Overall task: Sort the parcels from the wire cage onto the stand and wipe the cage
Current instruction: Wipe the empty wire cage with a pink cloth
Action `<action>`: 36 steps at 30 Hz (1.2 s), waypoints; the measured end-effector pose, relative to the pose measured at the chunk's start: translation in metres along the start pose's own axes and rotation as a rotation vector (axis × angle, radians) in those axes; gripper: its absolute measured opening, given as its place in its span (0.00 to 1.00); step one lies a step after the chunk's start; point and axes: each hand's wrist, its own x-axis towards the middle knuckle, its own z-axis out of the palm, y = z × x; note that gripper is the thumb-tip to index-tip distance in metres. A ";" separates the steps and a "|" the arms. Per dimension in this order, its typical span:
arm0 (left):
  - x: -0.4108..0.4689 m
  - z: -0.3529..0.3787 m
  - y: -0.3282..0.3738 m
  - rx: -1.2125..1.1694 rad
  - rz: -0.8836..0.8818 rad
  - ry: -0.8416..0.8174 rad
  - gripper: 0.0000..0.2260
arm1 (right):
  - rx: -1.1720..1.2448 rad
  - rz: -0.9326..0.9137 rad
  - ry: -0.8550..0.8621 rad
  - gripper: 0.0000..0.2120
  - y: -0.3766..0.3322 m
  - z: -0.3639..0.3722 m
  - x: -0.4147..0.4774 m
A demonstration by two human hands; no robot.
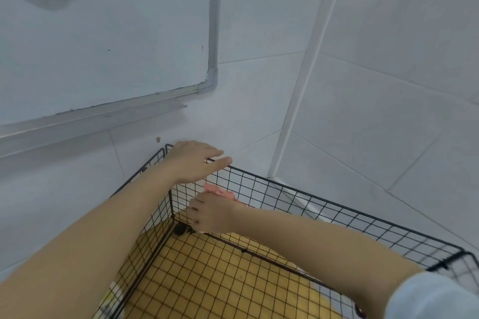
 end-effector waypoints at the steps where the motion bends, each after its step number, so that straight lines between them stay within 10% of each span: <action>1: 0.000 0.002 0.000 -0.003 -0.004 0.004 0.38 | -0.004 0.021 -0.006 0.12 -0.007 0.002 -0.014; 5: 0.000 0.006 -0.003 0.011 -0.010 0.055 0.55 | -0.022 0.027 -0.040 0.10 -0.034 0.014 -0.063; 31: 0.005 0.013 0.002 0.112 -0.131 -0.012 0.37 | 0.375 0.144 -0.708 0.15 -0.117 0.023 -0.301; 36: 0.002 0.005 0.003 0.043 -0.088 -0.060 0.37 | 0.248 -0.050 -0.518 0.05 -0.108 0.016 -0.276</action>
